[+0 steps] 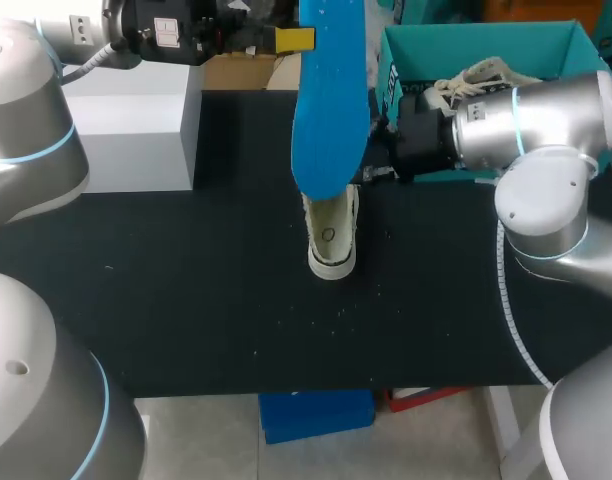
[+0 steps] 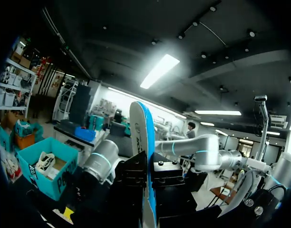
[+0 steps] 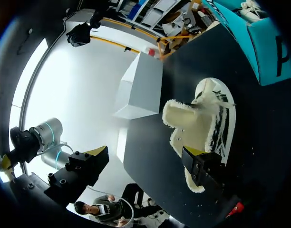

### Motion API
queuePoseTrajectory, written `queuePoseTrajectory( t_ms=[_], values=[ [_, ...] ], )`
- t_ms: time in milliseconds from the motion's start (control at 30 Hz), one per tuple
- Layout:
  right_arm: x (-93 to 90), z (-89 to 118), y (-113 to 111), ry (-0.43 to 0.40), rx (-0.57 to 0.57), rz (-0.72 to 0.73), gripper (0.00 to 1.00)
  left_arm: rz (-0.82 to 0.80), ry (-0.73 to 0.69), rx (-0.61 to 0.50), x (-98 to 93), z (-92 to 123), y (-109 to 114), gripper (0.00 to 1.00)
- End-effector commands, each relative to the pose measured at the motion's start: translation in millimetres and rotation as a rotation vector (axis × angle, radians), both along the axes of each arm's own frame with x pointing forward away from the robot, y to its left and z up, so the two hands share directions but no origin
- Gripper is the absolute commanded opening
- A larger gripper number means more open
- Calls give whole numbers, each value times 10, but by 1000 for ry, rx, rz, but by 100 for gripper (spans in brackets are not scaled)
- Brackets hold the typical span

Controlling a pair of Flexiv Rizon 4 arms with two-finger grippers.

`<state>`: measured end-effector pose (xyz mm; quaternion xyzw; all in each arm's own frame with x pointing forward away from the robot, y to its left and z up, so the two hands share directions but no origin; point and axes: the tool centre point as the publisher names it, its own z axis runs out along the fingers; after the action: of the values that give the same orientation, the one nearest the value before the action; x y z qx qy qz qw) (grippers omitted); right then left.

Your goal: Take the shoe out of the shoebox, open the shoe tongue, remove and reinsert the insole, then place the shoe into the shoebox

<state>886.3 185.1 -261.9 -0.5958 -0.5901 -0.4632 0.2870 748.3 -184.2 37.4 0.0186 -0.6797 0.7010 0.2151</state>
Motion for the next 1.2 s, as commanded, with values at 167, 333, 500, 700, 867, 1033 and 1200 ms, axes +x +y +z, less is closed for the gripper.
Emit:
queuePoseTrajectory(
  t_ms=[167, 333, 500, 700, 867, 1033, 1200],
  values=[
    [-86, 65, -67, 25, 166, -20, 100, 3, 0, 2, -4, -2, -9, 0],
    [-88, 114, -59, 44, 255, -26, 100, 3, 0, 2, -4, -2, -9, 0],
    [-81, 140, -59, 32, 267, -32, 100, 6, -253, -22, -60, 38, -43, 0],
    [-81, 140, -59, 32, 267, -32, 100, 52, -735, -27, -323, -269, -245, 0],
    [-81, 140, -59, 32, 267, -32, 100, 52, -735, -27, -323, -269, -245, 0],
    [-81, 140, -59, 32, 267, -32, 100, 52, -735, -27, -323, -269, -245, 0],
    [-81, 140, -59, 32, 267, -32, 100, 52, -735, -27, -323, -269, -245, 0]
  ],
)
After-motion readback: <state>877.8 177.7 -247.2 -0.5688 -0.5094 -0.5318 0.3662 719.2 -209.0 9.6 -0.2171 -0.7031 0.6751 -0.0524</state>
